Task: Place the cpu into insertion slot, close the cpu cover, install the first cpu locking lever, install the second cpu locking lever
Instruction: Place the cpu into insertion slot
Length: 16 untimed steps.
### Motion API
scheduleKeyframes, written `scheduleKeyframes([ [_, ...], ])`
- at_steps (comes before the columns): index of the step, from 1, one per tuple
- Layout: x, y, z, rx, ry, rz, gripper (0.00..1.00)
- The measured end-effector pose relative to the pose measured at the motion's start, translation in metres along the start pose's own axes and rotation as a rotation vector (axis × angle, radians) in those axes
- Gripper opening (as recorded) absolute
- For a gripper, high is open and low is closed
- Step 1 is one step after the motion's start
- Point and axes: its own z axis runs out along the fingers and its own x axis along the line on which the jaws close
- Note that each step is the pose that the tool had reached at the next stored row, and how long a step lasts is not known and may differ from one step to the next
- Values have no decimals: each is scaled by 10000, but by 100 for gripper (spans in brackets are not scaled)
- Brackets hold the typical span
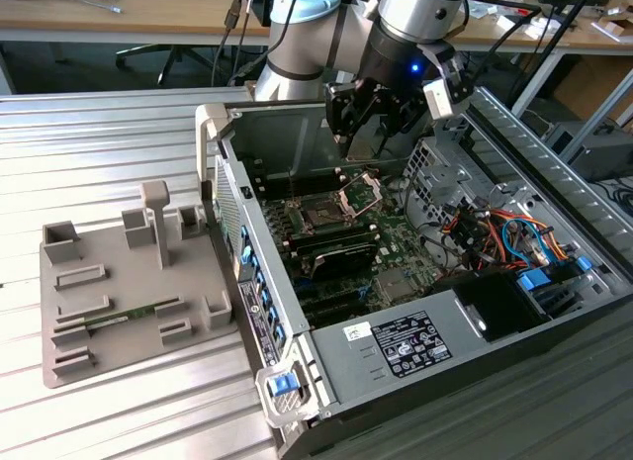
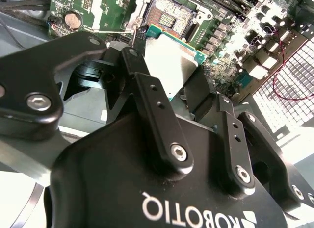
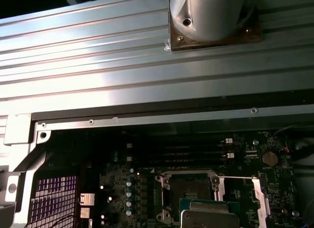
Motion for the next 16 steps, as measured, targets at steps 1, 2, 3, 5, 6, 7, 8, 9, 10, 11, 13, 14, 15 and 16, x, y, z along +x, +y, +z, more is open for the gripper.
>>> scheduleKeyframes([
  [1,0,0,0,0,-1,24,54],
  [2,0,0,0,0,-1,52,54],
  [3,0,0,0,-1,-2,76,54],
  [5,0,0,0,-1,-3,109,54],
  [6,0,0,0,-2,-4,130,54],
  [7,0,0,0,-3,-5,140,54],
  [8,0,0,0,-3,-5,151,54],
  [9,0,0,0,-3,-5,167,54],
  [10,0,0,0,-3,-6,185,54],
  [11,0,0,0,-3,-6,198,54],
  [13,0,0,0,-3,-7,232,54],
  [14,0,0,0,-5,-8,254,54],
  [15,0,0,0,-4,-9,268,54],
  [16,0,0,0,-5,-8,277,54],
])
